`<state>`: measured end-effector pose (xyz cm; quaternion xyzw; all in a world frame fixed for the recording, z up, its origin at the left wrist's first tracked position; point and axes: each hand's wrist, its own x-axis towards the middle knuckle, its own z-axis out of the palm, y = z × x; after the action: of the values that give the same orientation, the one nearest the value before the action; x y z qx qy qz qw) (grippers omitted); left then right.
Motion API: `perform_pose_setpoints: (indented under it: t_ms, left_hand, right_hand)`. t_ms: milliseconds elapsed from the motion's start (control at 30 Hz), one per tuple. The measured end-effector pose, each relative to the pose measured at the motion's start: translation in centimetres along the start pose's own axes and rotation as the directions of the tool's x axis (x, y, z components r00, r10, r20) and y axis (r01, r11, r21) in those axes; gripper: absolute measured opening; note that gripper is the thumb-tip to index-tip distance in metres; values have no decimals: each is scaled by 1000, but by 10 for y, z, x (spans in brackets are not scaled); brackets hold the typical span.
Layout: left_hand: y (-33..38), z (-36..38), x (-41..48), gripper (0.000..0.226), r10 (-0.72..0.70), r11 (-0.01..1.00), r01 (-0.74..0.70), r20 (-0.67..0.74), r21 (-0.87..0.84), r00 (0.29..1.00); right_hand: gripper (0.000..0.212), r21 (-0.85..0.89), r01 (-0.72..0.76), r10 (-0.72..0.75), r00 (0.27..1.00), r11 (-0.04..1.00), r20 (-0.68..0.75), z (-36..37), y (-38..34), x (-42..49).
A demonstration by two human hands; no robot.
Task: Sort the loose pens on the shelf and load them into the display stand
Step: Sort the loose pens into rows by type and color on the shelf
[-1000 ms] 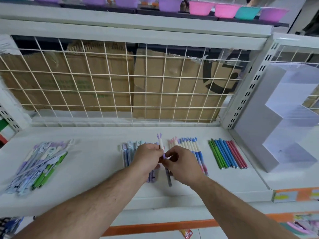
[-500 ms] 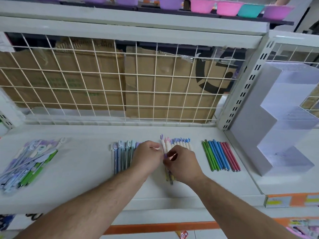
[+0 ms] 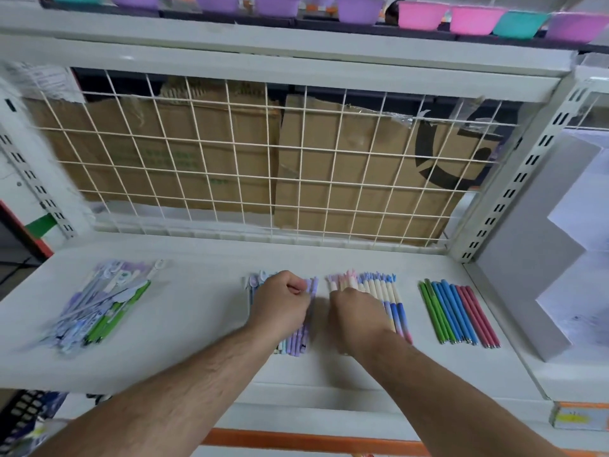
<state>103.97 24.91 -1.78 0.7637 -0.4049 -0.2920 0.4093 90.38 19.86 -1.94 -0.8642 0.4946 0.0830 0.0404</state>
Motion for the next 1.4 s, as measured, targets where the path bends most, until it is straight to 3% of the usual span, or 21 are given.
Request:
perform_pose_setpoints:
  t_ms: [267, 367, 500, 833, 1033, 1200, 1400]
  left_hand:
    - [-12, -20, 3, 14, 50, 996, -50, 4, 80, 999]
    - [-23, -35, 5, 14, 143, 965, -144, 18, 220, 990]
    - [-42, -64, 7, 29, 212, 872, -219, 65, 437, 975]
    - [-102, -148, 15, 40, 214, 640, -179, 51, 747, 976]
    - [-133, -204, 31, 40, 178, 489, -39, -55, 871, 983]
    - [-149, -234, 42, 45, 52, 446, 66, -99, 893, 994]
    - [-152, -235, 56, 37, 97, 464, -11, -39, 886, 995]
  right_hand:
    - [16, 68, 2, 11, 983, 998, -185, 5, -18, -1]
    - [25, 99, 42, -11, 954, 994, -300, 4, -33, -1]
    - [37, 73, 104, -64, 907, 992, -415, 4, -63, 6]
    - [33, 133, 137, -62, 889, 982, -454, 12, -152, 26]
    - [35, 147, 151, -71, 894, 978, -442, 10, -192, 29]
    - [36, 164, 175, -90, 901, 971, -424, 7, -209, 29]
    - [32, 205, 187, -79, 893, 961, -442, 4, -214, 34]
